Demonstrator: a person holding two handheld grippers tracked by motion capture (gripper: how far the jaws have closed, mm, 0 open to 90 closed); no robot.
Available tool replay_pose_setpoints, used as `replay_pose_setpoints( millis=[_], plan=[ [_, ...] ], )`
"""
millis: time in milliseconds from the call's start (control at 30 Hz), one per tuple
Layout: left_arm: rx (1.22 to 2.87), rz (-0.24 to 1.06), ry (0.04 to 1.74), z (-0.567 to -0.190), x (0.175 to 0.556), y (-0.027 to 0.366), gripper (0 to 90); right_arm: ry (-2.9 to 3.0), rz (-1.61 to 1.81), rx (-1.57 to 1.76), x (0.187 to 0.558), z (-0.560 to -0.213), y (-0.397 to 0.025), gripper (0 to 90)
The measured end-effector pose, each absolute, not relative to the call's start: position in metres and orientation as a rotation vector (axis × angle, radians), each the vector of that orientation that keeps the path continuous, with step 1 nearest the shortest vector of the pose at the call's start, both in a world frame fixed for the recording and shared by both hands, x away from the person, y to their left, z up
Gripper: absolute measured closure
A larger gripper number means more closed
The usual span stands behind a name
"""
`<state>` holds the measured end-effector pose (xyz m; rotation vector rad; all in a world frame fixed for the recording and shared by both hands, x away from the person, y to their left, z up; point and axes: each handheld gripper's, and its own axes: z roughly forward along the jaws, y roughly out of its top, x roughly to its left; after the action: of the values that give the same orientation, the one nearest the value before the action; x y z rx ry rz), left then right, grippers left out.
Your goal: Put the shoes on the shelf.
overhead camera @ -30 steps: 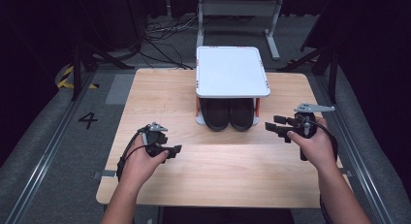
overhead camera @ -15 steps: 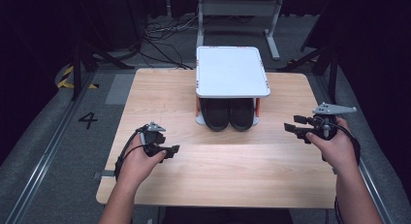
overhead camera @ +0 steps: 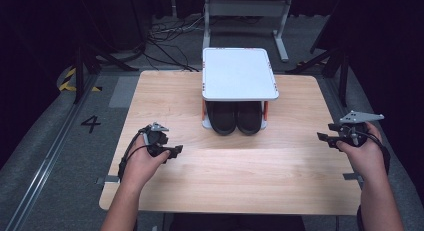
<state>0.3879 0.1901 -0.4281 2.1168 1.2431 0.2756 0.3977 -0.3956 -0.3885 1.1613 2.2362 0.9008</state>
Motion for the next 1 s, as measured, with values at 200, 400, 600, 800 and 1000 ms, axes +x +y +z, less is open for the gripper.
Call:
replay_pose_setpoints(
  millis=[200, 400, 600, 800, 1000],
  plan=[
    [2.098, 0.277, 1.282, -0.435, 0.392, 0.198, 33.6, 2.234, 0.943, 1.251, 0.405, -0.409, -0.407, 38.4],
    [2.095, 0.27, 1.301, -0.444, 0.398, 0.2, 33.5, 2.226, 0.95, 1.304, 0.41, -0.429, -0.42, 38.4],
    [2.095, 0.268, 1.286, -0.453, 0.404, 0.197, 33.4, 2.206, 0.956, 1.317, 0.412, -0.452, -0.429, 38.3],
    [2.101, 0.262, 1.26, -0.46, 0.407, 0.194, 32.8, 2.211, 0.949, 1.299, 0.415, -0.47, -0.427, 38.3],
    [2.102, 0.272, 1.26, -0.464, 0.408, 0.195, 32.6, 2.21, 0.945, 1.283, 0.417, -0.476, -0.424, 38.3]
  ],
)
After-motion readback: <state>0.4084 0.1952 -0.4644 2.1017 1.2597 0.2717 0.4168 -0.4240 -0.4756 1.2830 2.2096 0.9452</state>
